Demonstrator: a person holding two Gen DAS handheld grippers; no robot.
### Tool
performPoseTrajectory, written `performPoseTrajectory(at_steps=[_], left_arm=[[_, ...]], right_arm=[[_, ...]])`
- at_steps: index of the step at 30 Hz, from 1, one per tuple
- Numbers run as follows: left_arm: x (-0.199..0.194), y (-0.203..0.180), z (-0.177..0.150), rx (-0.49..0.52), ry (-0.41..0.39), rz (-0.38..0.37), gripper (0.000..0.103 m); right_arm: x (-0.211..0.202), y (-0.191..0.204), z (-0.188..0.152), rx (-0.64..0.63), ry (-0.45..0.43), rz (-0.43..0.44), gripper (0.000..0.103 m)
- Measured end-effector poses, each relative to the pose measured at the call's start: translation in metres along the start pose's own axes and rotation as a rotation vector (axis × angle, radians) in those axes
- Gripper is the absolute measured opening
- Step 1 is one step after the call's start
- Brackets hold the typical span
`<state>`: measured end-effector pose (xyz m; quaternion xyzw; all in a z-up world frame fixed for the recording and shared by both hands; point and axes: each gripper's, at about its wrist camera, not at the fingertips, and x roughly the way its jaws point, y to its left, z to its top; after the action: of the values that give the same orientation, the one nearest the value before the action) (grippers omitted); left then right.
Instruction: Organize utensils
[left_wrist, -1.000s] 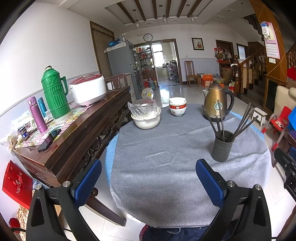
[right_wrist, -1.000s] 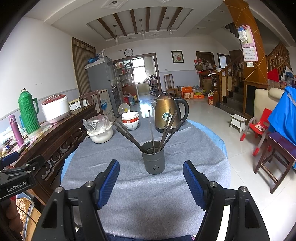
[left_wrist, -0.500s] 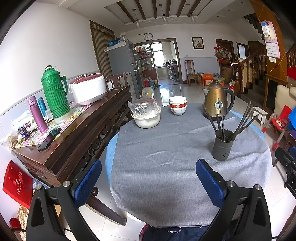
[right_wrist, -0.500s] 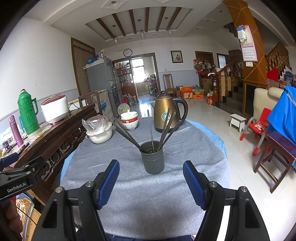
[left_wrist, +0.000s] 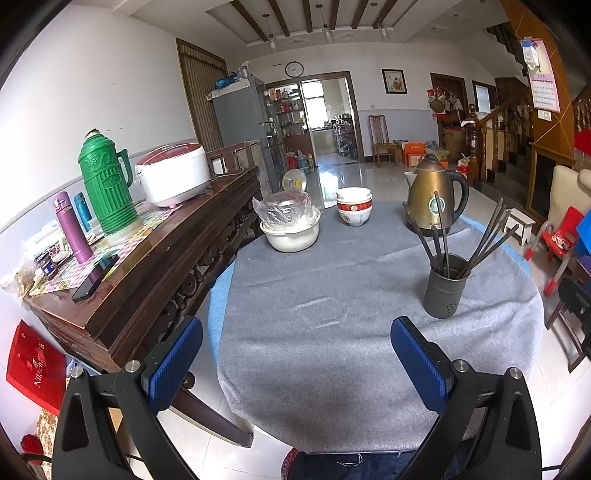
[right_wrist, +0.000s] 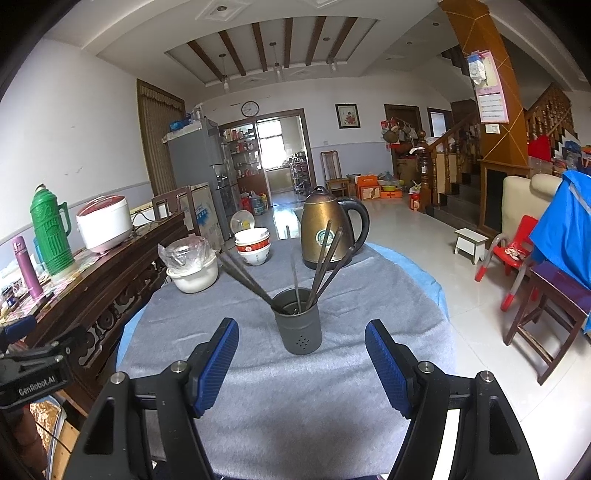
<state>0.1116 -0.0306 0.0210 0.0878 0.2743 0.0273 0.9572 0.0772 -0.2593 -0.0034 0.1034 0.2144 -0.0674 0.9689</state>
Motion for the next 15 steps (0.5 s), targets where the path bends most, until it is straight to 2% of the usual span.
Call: performPoseTrajectory(at_steps=[15], left_arm=[[0.026, -0.007, 0.013, 0.003, 0.041, 0.005, 0.101]], right_arm=[[0.035, -0.011, 0.007, 0.032, 0.055, -0.009, 0.075]])
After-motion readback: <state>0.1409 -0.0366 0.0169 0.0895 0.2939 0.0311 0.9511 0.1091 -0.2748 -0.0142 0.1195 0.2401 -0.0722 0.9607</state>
